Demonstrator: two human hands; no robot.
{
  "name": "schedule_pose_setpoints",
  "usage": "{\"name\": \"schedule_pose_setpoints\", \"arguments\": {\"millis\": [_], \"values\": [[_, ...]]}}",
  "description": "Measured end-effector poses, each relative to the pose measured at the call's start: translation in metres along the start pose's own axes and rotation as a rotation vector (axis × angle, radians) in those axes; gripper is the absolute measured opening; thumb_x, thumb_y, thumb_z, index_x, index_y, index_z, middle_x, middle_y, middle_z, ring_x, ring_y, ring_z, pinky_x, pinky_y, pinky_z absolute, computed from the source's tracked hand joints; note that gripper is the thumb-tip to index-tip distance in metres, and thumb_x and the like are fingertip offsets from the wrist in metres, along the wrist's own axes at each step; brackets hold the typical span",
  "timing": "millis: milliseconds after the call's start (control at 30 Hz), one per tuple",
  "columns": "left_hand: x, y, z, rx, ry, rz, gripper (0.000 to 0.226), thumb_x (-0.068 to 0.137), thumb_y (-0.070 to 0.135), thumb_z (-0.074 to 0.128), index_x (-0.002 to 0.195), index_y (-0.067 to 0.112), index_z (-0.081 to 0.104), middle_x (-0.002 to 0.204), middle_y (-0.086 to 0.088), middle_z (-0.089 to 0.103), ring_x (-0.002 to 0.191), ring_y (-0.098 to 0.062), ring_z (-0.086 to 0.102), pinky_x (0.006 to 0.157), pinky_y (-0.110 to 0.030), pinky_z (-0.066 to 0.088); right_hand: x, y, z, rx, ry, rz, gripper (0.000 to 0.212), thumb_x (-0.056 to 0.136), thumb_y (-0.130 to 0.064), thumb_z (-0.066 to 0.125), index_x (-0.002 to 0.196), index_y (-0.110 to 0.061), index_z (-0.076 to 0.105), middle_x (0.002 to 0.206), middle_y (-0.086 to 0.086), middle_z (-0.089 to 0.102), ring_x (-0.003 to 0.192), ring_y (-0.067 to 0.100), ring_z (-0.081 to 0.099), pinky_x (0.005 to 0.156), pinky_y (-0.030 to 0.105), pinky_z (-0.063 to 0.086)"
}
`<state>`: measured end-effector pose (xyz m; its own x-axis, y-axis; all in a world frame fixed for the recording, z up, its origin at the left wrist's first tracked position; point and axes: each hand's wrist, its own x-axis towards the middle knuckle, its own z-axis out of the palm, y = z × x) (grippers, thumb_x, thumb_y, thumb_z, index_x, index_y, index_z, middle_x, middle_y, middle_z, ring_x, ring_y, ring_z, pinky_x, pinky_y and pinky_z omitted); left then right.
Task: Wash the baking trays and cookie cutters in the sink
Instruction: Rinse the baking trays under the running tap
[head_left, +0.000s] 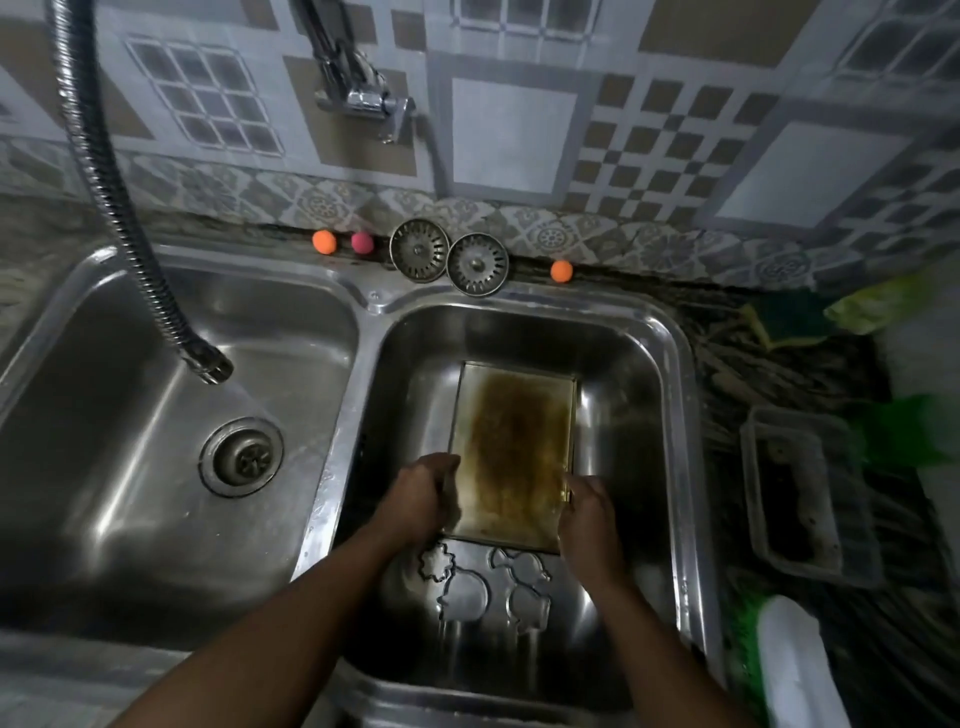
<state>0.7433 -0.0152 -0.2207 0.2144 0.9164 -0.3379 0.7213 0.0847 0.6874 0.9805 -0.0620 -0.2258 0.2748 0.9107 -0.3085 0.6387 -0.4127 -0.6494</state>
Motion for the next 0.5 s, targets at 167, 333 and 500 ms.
{"name": "schedule_pose_setpoints", "arguments": {"millis": [167,333,500], "values": [[-0.012,0.026,-0.025,0.025,0.104,0.062,0.062,0.081,0.025,0.072,0.139,0.017,0.051,0.136,-0.006,0.055,0.122,-0.022,0.056,0.107,-0.027,0.041,0.006,-0.031,-0.014,-0.064,0.002,-0.057,0.039,0.089,-0.002,0.056,0.124,-0.018,0.060,0.124,-0.001,0.047,0.105,0.019,0.057,0.092,0.035,0.051],[-0.043,0.066,-0.089,0.075,0.447,0.261,0.059,0.085,0.032,0.066,0.140,0.016,0.050,0.133,-0.006,0.056,0.121,-0.022,0.053,0.105,-0.032,0.043,0.017,-0.120,-0.039,-0.047,0.099,-0.249,0.039,0.094,-0.017,0.058,0.132,-0.018,0.055,0.135,0.003,0.046,0.120,0.019,0.050,0.102,0.031,0.042],[-0.084,0.110,-0.176,0.164,0.861,0.536,0.046,0.084,0.014,0.069,0.130,0.013,0.060,0.115,-0.009,0.059,0.106,-0.026,0.053,0.094,-0.036,0.045,0.039,-0.228,-0.069,0.033,0.161,-0.488,0.038,0.093,-0.017,0.060,0.131,-0.013,0.056,0.129,0.011,0.053,0.110,0.025,0.059,0.098,0.039,0.049]]}}
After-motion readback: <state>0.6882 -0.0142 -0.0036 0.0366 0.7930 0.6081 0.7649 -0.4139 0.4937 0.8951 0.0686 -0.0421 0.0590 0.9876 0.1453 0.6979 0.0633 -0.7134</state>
